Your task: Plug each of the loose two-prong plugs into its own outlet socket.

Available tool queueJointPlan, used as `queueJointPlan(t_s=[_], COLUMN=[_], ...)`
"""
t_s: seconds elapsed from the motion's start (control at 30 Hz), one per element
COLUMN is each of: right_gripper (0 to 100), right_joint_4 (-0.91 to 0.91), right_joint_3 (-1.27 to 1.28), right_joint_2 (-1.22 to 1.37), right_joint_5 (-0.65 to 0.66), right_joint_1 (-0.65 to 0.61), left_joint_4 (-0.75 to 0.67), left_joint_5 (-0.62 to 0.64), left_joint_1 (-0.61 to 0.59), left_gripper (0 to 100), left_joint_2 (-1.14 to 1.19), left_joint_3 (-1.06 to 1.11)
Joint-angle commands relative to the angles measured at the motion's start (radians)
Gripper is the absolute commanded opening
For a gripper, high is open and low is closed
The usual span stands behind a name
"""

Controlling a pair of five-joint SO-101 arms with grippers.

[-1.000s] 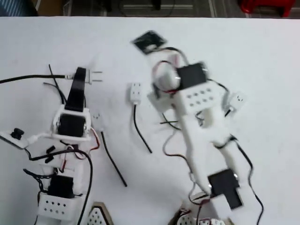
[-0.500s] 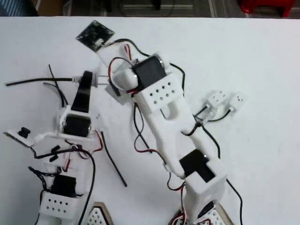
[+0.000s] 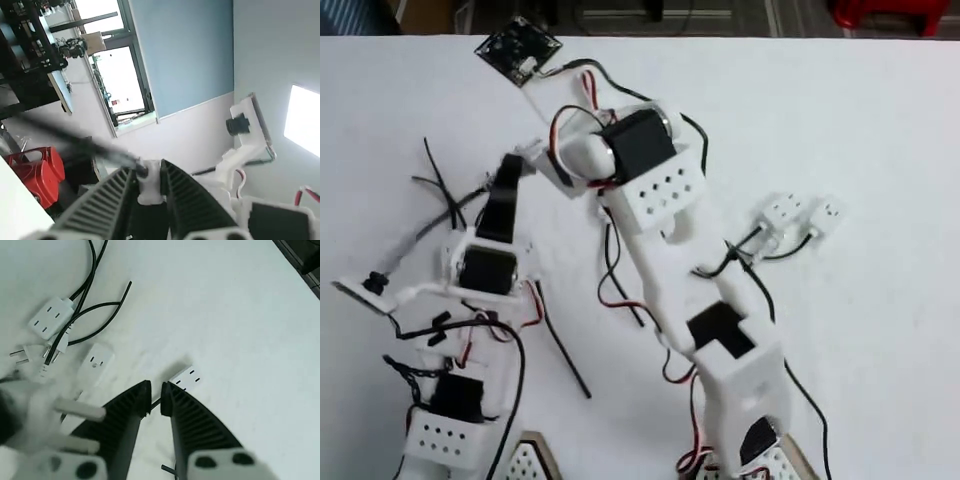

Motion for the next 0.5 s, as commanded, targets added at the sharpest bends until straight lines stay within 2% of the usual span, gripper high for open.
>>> queueJointPlan(t_s=[0.0,0.47], right_gripper=[4.9,4.9], right_joint_4=[-0.005,-0.024], right_joint_3=[-0.104,-0.147], right_joint_2=[0.025,0.024], right_joint_5=[0.000,0.006], right_joint_1=[-0.027,-0.093], left_joint_4=[0.005,0.008], left_joint_5=[0.003,0.002], left_joint_1=[0.039,0.065], left_gripper=[2,2], left_joint_2=[-0.007,-0.005], left_joint_3=[0.008,0.012])
